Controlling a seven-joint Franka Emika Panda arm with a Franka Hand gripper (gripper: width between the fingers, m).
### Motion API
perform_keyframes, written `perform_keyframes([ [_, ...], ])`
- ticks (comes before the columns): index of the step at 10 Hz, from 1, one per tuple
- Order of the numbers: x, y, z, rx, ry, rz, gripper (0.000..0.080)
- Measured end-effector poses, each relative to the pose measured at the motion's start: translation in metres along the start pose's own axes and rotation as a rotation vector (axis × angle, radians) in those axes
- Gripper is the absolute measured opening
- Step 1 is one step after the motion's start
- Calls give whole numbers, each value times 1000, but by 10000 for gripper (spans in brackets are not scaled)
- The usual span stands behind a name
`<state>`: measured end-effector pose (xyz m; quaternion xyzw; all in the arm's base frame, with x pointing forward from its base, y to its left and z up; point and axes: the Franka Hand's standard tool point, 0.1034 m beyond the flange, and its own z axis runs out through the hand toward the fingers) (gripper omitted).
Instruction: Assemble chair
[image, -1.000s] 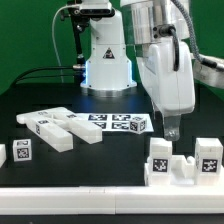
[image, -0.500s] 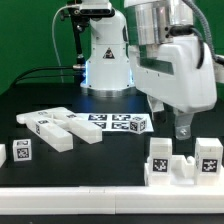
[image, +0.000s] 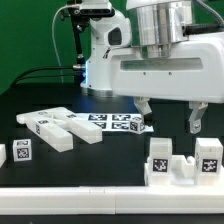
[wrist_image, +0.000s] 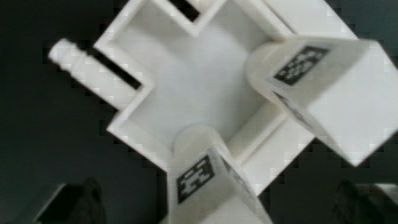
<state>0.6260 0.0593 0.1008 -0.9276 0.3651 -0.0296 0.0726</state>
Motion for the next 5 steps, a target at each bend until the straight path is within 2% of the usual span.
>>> perform_keyframes([
  [1, 0, 0, 0, 0, 0, -90, 649],
  [3, -6, 2, -1, 10, 25, -442, 649],
  [5, -9, 14, 2, 3, 43, -736, 649],
])
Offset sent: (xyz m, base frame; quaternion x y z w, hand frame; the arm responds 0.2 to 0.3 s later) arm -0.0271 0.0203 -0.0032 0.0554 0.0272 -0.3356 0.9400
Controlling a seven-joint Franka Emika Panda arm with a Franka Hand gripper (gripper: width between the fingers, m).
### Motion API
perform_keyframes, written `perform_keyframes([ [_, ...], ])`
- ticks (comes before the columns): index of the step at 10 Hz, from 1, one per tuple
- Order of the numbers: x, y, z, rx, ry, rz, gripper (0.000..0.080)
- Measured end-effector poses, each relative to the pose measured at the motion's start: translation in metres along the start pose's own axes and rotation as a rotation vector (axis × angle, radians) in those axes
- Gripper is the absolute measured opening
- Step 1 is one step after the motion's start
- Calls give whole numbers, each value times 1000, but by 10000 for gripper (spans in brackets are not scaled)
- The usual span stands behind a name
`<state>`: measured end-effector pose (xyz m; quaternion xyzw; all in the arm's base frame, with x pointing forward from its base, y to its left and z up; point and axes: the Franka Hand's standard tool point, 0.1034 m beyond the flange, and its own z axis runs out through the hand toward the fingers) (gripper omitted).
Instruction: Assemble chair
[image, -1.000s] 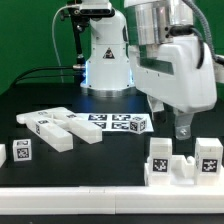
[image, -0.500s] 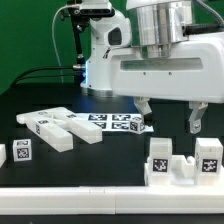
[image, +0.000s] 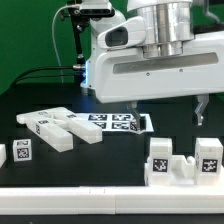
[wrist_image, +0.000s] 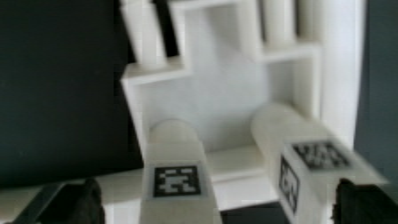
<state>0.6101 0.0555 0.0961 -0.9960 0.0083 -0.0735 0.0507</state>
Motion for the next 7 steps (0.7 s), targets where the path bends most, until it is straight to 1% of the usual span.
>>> perform_keyframes([
  [1, -1, 3, -1, -13, 29, -6, 649],
  [3, -1, 5, 0, -18, 28, -9, 649],
  [4, 0, 8, -1, -24, 47, -14, 649],
  [6, -11, 17, 1, -25, 43, -10, 649],
  [7, -9, 29, 1, -55, 142, -21, 649],
])
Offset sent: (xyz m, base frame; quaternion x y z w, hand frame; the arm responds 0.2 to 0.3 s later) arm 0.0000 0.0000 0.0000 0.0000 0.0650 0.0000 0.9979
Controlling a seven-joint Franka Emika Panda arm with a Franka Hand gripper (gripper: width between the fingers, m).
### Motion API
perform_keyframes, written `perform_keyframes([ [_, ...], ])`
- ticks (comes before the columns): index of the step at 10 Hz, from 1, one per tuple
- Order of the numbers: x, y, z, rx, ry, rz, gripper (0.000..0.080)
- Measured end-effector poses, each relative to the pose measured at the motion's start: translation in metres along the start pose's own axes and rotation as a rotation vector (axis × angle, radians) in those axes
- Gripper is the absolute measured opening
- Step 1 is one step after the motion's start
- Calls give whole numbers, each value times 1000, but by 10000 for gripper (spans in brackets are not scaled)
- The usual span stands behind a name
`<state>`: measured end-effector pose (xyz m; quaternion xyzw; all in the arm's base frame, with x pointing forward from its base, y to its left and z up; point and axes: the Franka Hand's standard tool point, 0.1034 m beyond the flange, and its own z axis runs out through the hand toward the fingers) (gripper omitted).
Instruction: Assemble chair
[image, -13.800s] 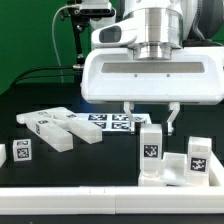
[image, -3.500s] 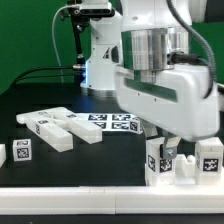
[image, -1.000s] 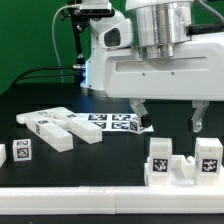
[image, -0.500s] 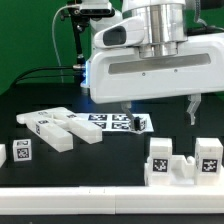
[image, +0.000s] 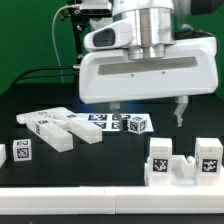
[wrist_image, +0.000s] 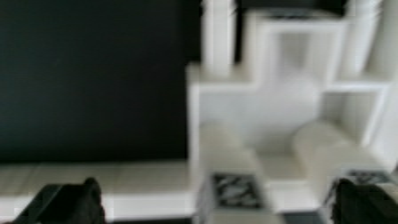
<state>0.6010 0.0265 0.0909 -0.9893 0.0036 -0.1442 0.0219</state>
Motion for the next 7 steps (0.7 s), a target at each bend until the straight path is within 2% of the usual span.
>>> perform_keyframes([
  [1, -7, 5, 5, -18, 30, 4, 649],
  [3, -1, 11, 16, -91, 195, -9, 649],
  [4, -4, 9, 25, -99, 230, -6, 649],
  [5, -4, 7, 32, -119, 297, -12, 649],
  [6, -10, 0, 46, -99, 271, -16, 649],
  [7, -13, -4, 54, -94, 277, -20, 649],
])
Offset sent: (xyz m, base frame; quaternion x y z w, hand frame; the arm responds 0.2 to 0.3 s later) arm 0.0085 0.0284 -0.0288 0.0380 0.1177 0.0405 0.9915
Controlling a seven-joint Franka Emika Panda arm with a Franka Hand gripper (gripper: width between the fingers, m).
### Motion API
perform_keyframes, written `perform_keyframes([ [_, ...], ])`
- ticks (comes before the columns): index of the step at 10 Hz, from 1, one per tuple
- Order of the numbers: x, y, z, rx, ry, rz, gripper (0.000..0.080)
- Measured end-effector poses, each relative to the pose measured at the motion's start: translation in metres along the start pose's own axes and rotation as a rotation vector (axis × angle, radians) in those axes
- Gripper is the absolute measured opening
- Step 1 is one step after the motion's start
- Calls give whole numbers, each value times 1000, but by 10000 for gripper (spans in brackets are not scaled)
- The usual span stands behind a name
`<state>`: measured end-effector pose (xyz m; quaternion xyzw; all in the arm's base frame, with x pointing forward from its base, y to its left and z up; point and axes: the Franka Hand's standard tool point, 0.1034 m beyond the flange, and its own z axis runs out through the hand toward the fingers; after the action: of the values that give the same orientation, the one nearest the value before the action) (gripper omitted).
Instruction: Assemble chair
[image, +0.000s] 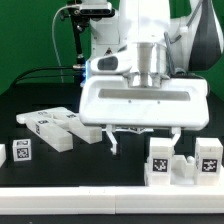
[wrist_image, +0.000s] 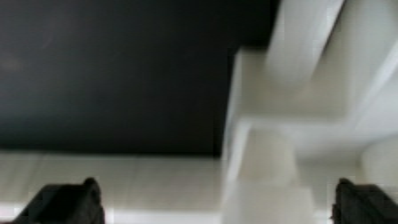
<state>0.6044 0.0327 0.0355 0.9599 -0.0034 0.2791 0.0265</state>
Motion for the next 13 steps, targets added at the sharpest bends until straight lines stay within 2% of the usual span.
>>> perform_keyframes([
  [1, -9, -9, 9, 22, -48, 6, 649],
  [2, -7, -11, 10, 26, -50, 6, 649],
  [4, -12, -16, 14, 30, -60, 2, 649],
  [6, -11, -18, 15, 26, -62, 12, 648],
  [7, -11, -18, 15, 26, -62, 12, 524],
  [8, -11, -18, 15, 26, -62, 12, 524],
  [10, -11, -11, 16, 17, -61, 17, 264],
  [11, -11, -6, 16, 9, -61, 20, 264],
  [12, -11, -3, 16, 4, -61, 21, 71],
  [13, -10, -2, 16, 4, -60, 21, 31],
])
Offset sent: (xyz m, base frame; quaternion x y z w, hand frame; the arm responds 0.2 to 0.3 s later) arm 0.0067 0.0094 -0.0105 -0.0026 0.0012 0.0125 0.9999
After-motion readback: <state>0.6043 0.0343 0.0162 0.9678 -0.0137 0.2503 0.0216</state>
